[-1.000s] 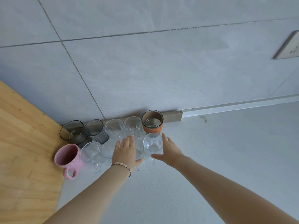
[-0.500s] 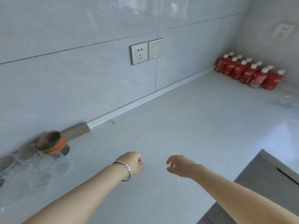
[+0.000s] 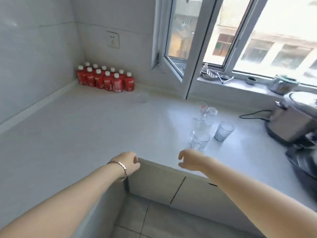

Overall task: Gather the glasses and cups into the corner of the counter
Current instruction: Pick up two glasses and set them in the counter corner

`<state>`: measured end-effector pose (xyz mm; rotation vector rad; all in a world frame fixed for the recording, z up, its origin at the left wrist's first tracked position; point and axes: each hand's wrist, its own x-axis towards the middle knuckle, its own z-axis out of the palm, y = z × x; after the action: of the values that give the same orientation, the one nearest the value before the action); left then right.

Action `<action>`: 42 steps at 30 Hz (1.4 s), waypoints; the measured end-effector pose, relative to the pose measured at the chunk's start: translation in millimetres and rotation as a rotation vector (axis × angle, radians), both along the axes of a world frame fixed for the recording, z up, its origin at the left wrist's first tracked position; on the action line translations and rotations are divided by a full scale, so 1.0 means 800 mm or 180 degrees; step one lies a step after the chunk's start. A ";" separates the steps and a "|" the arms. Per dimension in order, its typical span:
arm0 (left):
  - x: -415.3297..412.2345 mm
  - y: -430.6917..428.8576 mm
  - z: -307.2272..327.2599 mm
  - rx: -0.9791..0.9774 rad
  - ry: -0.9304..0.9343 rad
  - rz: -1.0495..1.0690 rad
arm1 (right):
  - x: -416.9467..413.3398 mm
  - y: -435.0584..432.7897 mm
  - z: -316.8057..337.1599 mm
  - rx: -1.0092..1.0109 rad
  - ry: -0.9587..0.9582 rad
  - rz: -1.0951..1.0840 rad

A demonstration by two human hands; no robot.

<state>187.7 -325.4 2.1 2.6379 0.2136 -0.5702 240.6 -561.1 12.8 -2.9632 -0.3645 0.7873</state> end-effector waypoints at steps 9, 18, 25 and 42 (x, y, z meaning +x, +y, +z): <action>0.172 -0.125 -0.020 0.0167 0.0023 -0.0914 | 0.113 -0.135 -0.023 0.0216 -0.0558 -0.1357; 0.325 -0.169 -0.063 0.0309 0.0172 -0.1483 | 0.202 -0.124 -0.087 0.0535 0.0089 -0.1869; 0.385 -0.259 -0.066 -0.0013 0.0100 -0.1879 | 0.202 -0.201 -0.085 0.0603 0.0170 -0.1995; 0.396 -0.496 -0.077 -0.0225 -0.0141 -0.1494 | 0.231 -0.461 -0.054 0.0417 -0.0103 -0.1593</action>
<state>504.5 -722.2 -59.8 2.6311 -0.4431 -0.6490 425.4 -930.2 -30.1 -2.7557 0.3060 0.6226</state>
